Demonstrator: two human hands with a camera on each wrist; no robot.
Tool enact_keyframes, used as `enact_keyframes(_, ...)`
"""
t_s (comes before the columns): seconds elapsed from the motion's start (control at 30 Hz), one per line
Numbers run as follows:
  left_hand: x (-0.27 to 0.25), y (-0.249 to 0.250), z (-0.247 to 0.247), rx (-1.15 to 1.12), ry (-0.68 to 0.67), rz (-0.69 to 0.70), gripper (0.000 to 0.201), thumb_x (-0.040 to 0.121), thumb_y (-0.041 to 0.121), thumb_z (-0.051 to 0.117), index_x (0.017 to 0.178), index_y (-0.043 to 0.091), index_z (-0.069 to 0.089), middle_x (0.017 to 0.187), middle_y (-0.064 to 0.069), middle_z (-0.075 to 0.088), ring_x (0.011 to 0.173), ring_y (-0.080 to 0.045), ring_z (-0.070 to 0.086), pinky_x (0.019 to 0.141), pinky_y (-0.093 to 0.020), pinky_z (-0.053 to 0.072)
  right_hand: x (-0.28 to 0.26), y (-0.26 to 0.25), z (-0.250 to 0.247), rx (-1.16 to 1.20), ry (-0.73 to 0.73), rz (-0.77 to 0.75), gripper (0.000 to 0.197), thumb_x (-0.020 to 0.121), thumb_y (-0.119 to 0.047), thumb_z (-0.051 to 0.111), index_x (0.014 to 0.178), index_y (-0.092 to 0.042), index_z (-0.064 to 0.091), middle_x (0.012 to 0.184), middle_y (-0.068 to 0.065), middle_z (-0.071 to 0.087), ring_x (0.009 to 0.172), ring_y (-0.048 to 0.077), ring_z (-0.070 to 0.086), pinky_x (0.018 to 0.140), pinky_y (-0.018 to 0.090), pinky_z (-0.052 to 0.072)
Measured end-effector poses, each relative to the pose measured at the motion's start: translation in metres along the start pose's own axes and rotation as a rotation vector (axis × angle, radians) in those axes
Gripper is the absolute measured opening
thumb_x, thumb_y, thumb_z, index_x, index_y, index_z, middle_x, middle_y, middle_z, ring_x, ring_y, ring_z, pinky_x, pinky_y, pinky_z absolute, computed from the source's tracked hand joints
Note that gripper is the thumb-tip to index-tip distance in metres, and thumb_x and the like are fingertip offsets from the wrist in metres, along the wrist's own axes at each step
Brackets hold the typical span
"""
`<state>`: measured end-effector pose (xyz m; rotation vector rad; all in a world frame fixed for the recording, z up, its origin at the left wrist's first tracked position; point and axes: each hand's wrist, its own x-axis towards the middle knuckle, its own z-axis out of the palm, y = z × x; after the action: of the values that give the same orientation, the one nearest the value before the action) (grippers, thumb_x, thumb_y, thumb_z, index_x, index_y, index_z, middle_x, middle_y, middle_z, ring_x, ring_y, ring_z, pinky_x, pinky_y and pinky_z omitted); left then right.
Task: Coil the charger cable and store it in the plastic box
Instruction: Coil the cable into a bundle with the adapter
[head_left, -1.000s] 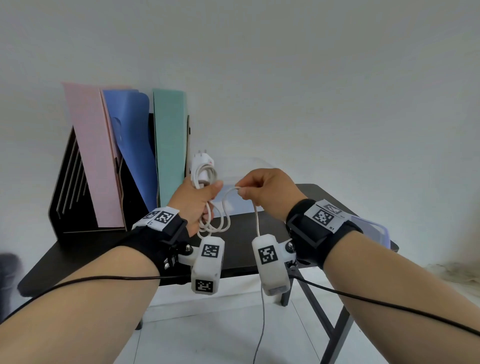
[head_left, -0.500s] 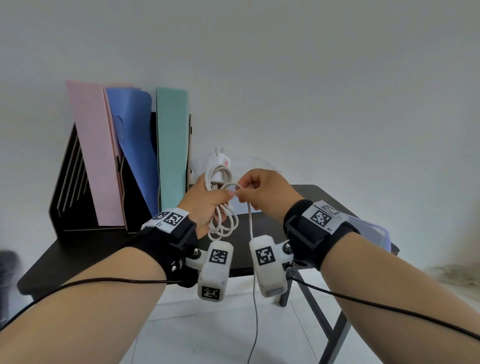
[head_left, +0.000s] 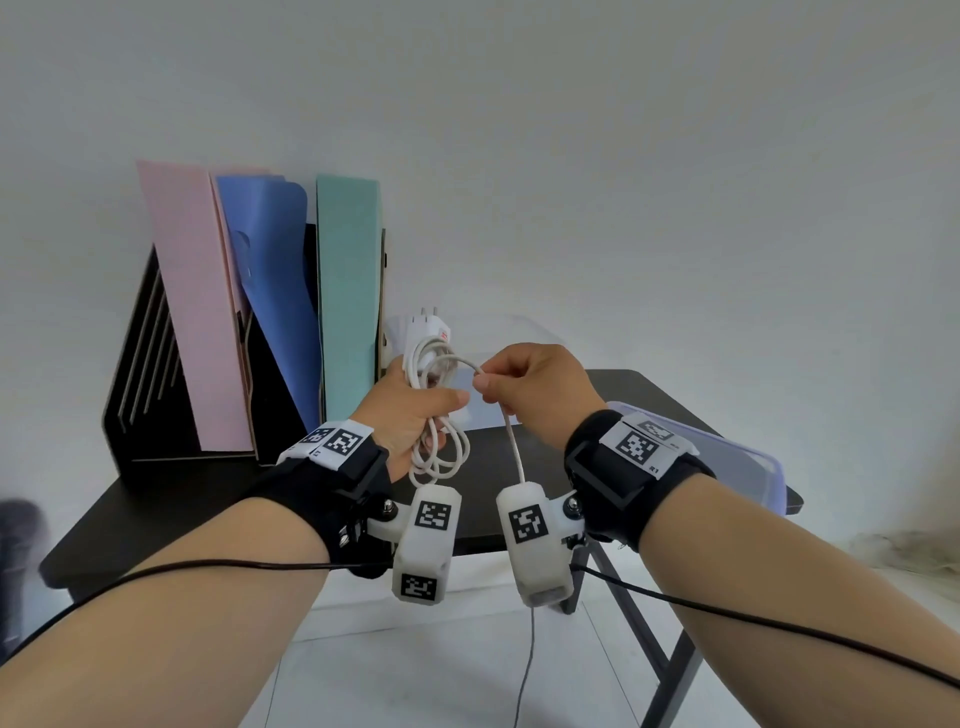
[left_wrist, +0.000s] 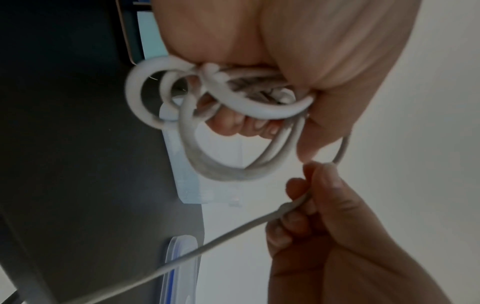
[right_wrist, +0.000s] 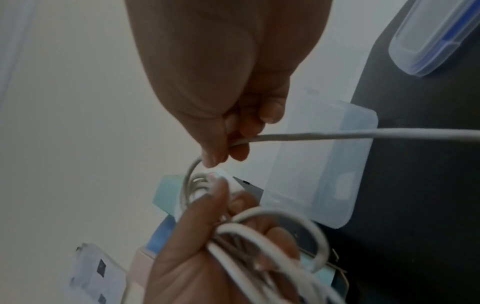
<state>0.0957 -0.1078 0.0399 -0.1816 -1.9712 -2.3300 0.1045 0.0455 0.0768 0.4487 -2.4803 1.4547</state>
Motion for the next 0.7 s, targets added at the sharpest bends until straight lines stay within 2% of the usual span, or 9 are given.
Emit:
enact_keyframes(0.13, -0.005, 0.001, 0.005, 0.050, -0.060, 0.031, 0.031, 0.080, -0.007, 0.061, 0.094, 0.020, 0.056, 0.065, -0.008, 0.048, 0.048, -0.020, 0.047, 0.051, -0.029, 0.044, 0.001, -0.004, 0.007, 0.129, 0.040, 0.016, 0.010, 0.086, -0.017, 0.065, 0.076, -0.015, 0.063, 0.070, 0.003, 0.065, 0.054, 0.010, 0.051, 0.057, 0.024, 0.047)
enact_keyframes(0.23, -0.004, 0.002, 0.007, 0.050, -0.086, 0.051, 0.028, 0.073, -0.003, 0.068, 0.088, 0.021, 0.061, 0.066, -0.006, 0.057, 0.053, -0.023, 0.053, 0.059, -0.034, 0.047, 0.002, -0.006, 0.008, 0.214, 0.038, 0.013, 0.013, 0.087, -0.013, 0.064, 0.075, -0.012, 0.060, 0.070, 0.012, 0.062, 0.053, 0.013, 0.051, 0.054, 0.025, 0.048)
enact_keyframes(0.3, -0.006, 0.003, 0.008, 0.022, -0.125, 0.040, 0.030, 0.064, 0.004, 0.069, 0.089, 0.018, 0.064, 0.072, -0.008, 0.064, 0.061, -0.025, 0.058, 0.065, -0.037, 0.048, 0.003, -0.006, 0.008, 0.237, 0.032, 0.013, 0.013, 0.087, -0.011, 0.064, 0.075, -0.011, 0.058, 0.064, 0.009, 0.060, 0.053, 0.014, 0.051, 0.055, 0.026, 0.049)
enact_keyframes(0.37, -0.007, 0.003, 0.009, -0.004, -0.163, 0.035, 0.033, 0.063, 0.002, 0.068, 0.093, 0.016, 0.065, 0.076, -0.009, 0.068, 0.067, -0.026, 0.062, 0.068, -0.036, 0.051, 0.003, -0.005, 0.008, 0.240, 0.031, 0.017, 0.012, 0.087, -0.011, 0.064, 0.076, -0.010, 0.058, 0.058, 0.005, 0.058, 0.052, 0.014, 0.053, 0.056, 0.027, 0.051)
enact_keyframes(0.47, -0.009, 0.003, 0.010, -0.017, -0.179, 0.041, 0.031, 0.075, -0.012, 0.063, 0.091, 0.014, 0.064, 0.069, -0.002, 0.070, 0.063, -0.016, 0.066, 0.057, -0.027, 0.053, 0.004, -0.004, 0.009, 0.254, 0.027, 0.027, 0.012, 0.087, -0.011, 0.065, 0.077, -0.009, 0.058, 0.057, 0.005, 0.059, 0.049, 0.012, 0.055, 0.056, 0.025, 0.053)
enact_keyframes(0.53, -0.009, 0.002, 0.010, 0.011, -0.160, 0.047, 0.034, 0.079, -0.016, 0.059, 0.089, 0.016, 0.064, 0.066, 0.001, 0.069, 0.061, -0.013, 0.065, 0.056, -0.025, 0.051, 0.004, -0.003, 0.010, 0.289, 0.019, 0.031, 0.012, 0.086, -0.009, 0.065, 0.077, -0.010, 0.057, 0.059, 0.005, 0.059, 0.049, 0.011, 0.055, 0.053, 0.023, 0.052)
enact_keyframes(0.6, -0.009, 0.001, 0.011, 0.009, -0.138, 0.044, 0.034, 0.080, -0.015, 0.059, 0.089, 0.017, 0.063, 0.066, -0.001, 0.067, 0.061, -0.015, 0.064, 0.060, -0.029, 0.052, 0.003, -0.003, 0.010, 0.299, 0.021, 0.027, 0.013, 0.085, -0.009, 0.066, 0.076, -0.013, 0.057, 0.063, 0.003, 0.059, 0.052, 0.010, 0.056, 0.050, 0.020, 0.049)
enact_keyframes(0.7, -0.008, 0.001, 0.014, -0.021, -0.090, 0.028, 0.026, 0.083, -0.011, 0.057, 0.088, 0.014, 0.060, 0.057, -0.002, 0.064, 0.053, -0.016, 0.062, 0.065, -0.038, 0.054, 0.001, 0.001, 0.009, 0.272, 0.043, 0.046, 0.011, 0.087, -0.019, 0.065, 0.080, -0.013, 0.058, 0.070, 0.001, 0.062, 0.059, 0.009, 0.055, 0.054, 0.018, 0.045)
